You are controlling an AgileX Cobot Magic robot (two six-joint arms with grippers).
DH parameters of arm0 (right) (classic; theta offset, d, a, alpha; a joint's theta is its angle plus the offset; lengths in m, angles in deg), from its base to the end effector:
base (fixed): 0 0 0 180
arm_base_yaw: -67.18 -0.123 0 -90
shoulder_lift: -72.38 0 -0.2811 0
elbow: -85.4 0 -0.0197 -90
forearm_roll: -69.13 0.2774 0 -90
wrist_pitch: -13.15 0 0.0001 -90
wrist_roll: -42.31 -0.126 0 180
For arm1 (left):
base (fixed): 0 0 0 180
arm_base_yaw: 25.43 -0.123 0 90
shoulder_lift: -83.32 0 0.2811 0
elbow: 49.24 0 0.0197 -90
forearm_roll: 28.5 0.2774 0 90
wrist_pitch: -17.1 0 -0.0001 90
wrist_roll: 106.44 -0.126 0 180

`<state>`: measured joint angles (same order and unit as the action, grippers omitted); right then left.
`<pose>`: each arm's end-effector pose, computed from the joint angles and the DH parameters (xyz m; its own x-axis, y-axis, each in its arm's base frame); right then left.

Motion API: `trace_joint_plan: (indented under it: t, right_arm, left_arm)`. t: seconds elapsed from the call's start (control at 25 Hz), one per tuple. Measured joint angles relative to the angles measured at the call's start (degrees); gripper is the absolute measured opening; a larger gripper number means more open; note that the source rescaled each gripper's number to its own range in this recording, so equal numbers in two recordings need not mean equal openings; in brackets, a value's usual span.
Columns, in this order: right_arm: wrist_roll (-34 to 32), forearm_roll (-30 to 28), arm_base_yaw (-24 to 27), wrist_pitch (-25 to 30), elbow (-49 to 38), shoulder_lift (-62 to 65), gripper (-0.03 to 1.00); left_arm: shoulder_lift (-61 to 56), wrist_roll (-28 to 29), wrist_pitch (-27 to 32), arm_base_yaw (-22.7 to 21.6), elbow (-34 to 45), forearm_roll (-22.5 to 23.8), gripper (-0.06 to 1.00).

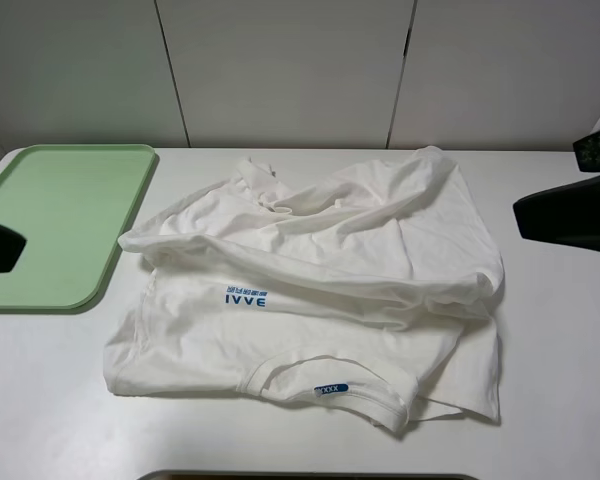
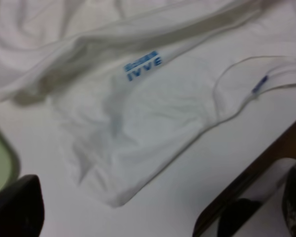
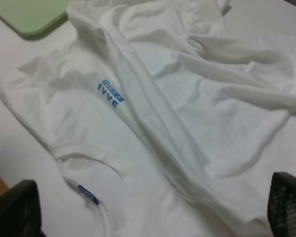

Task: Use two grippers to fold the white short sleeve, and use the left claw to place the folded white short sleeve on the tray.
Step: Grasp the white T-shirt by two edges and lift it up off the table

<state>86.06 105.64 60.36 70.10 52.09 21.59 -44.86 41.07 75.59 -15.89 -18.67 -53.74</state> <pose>0.1645 0.0830 0.3115 -0.4855 -0.3818 -0.7865 -0.6810 0.7293 0.0664 0.1666 -0.0745 0.3126 -0.5716 0.3981 -0.7175 0.6077 0.7929 -0.0442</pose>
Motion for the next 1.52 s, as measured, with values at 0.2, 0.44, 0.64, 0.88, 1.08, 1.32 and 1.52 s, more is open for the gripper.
trace_joint_plan:
  t: [0.2, 0.44, 0.64, 0.88, 1.08, 1.32, 1.52]
  right_arm:
    - [5.5, -0.1, 0.0, -0.6, 1.4, -4.8, 1.0]
    - [10.1, -1.8, -4.3, -6.6, 1.5, -16.3, 1.0]
    - [10.4, -13.6, -9.6, -11.6, 1.5, -28.9, 1.0]
    - [7.5, -23.5, -10.0, -14.4, 1.5, -35.9, 1.0]
    - [7.2, -25.0, -10.0, -16.4, 1.5, -40.8, 1.0]
    - [7.2, -25.0, -10.0, -16.9, 1.5, -43.3, 1.0]
    - [7.1, -24.7, -10.0, -18.8, 1.5, -44.0, 1.0]
  left_arm:
    - [10.7, -5.2, -0.4, 0.0, -3.4, -3.8, 0.96]
    - [18.4, -7.4, -3.3, 1.1, -3.8, -3.9, 0.96]
    - [22.5, -9.6, -3.4, 5.7, -3.8, -2.4, 0.96]
    - [23.5, -10.4, -4.7, 8.9, -3.8, 3.1, 0.96]
    - [23.5, -11.1, -8.4, 9.4, -3.8, 5.3, 0.96]
    - [23.5, -12.1, -10.8, 9.4, -3.8, 9.8, 0.96]
    - [24.4, -12.1, -13.0, 9.4, -3.9, 10.1, 0.96]
